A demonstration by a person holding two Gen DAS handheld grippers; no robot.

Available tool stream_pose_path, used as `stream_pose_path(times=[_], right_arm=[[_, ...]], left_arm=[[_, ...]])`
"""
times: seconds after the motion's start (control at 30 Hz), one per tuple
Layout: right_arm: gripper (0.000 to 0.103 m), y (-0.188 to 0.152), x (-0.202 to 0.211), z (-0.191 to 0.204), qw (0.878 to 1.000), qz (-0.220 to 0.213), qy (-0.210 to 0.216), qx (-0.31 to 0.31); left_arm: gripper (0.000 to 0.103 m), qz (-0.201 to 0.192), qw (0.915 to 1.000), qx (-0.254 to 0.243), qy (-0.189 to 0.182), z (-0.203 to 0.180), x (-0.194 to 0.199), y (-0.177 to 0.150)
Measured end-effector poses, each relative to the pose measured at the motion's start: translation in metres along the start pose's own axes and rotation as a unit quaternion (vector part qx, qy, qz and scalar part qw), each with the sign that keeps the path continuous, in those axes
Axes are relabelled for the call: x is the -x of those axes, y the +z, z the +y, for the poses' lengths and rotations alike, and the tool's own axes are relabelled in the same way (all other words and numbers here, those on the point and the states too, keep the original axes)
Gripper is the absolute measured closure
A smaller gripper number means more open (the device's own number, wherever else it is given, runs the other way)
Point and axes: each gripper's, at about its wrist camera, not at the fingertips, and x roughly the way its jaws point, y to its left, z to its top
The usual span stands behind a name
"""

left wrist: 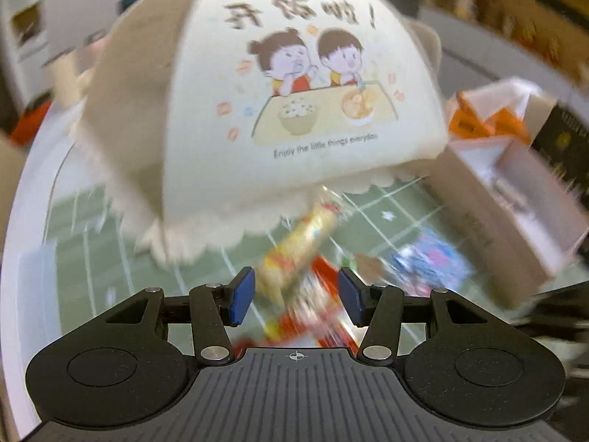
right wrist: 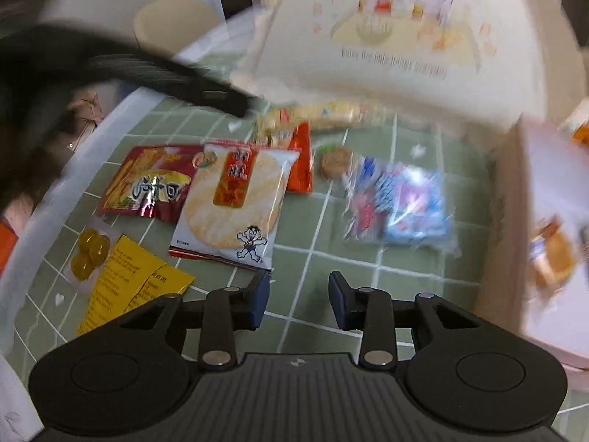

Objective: Organize snacks
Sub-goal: 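Grasp the long yellow-wrapped stick snack with the left tool while the right tool grasps a green-label cookie, then carry the stick snack into the pink box and release it while the right tool drops the cookie there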

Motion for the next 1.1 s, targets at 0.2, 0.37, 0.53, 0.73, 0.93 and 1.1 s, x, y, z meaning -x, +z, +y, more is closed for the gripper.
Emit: stream_pose_path(times=[0.2,0.37,0.53,0.73,0.93,1.1], right_arm=[[0.043,0.030,-0.006,-0.026,0.998,-0.034,-0.050,-0.029],[0.043,0.072,-0.057,-0.044,0.998,-0.008,-0.045,-0.044],[0.045,0.078,-0.079,-0.051,0.997,0.005,-0.037,-0.064],[0.069,0.025,-0.043,-0.018,0.997,0.028,0.045,-0.065],[0.070,-0.025,0.008,0.012,0.995,0.040,0.086,-0.028],[0.064,-0.005,0.007,0.011,1.000,0.000,-0.004,0.012]], left_arm=[[0.048,0.063,0.9974,-0.034,-0.007,-0.002,-0.073,0.022],[0.057,0.074,0.9964,-0.041,-0.010,0.005,-0.080,0.016],[0.060,0.090,0.9933,-0.058,-0.043,0.016,-0.067,0.007],[0.064,0.101,0.9915,-0.039,-0.072,0.011,-0.049,-0.007],[0.065,0.114,0.9883,-0.039,-0.093,-0.004,-0.028,-0.031],[0.065,0.085,0.9920,-0.055,-0.075,-0.017,-0.040,-0.022]])
